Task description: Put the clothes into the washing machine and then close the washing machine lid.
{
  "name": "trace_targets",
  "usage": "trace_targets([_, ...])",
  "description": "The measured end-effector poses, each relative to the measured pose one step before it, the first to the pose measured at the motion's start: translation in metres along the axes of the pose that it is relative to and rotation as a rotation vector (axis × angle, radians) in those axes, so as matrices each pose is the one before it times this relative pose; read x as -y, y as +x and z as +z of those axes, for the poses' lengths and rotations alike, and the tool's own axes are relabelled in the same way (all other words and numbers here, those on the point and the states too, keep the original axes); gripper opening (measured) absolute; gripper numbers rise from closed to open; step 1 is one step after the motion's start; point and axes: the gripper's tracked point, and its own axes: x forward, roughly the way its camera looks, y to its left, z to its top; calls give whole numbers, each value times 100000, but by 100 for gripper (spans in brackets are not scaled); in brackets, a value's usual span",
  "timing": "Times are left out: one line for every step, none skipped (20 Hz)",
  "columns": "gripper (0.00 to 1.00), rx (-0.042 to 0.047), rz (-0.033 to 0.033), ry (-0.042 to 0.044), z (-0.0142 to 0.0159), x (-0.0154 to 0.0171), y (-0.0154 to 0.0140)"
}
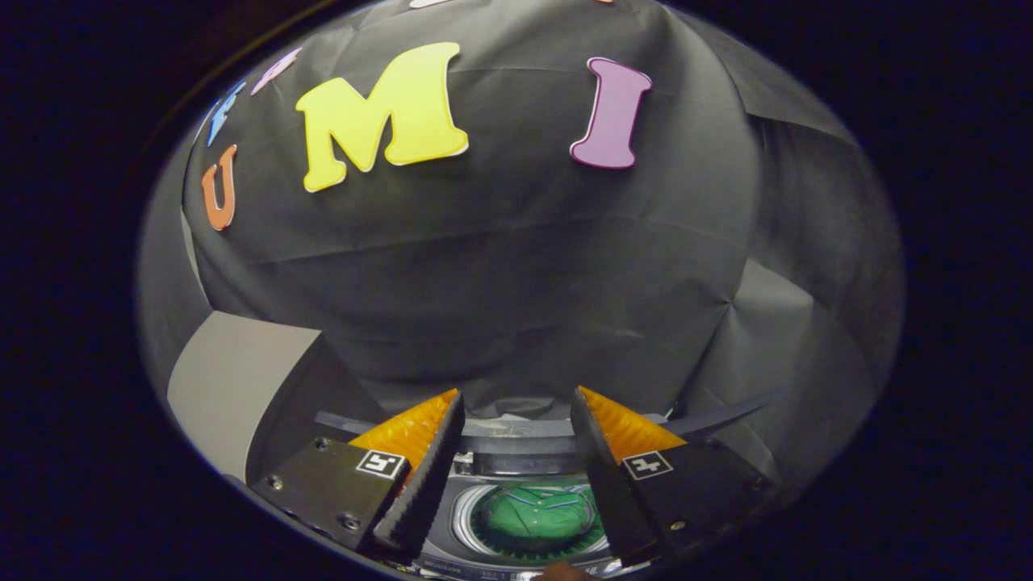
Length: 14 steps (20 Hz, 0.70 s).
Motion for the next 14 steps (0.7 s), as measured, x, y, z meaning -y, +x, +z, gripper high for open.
trace_targets([84,-219,-51,58,-451,-1,-402])
trace_targets([84,-316,-89,299,-206,-33,-255])
trace_targets([84,-261,-136,196,-331,-11,-326])
trace_targets([83,-176,-233,31,-276,-11,-232])
trace_targets([84,54,-230,2,-301,62,-348])
trace_targets([84,-108,-239,-145,-297,-56,-229])
trace_targets([84,-239,-198,-45,-372,-59,-199])
trace_targets([84,-422,-204,293,-287,-31,-209])
trace_targets([83,-477,-214,356,-365,16,-282])
trace_targets([83,-503,-278,509,-732,122,-694])
trace_targets([83,-244,-363,770,-591,89,-478])
trace_targets([84,75,-517,862,-359,15,-347])
trace_targets([84,-273,-512,433,-590,-33,-354])
trace_targets([83,-806,-752,-63,-637,-2,-249])
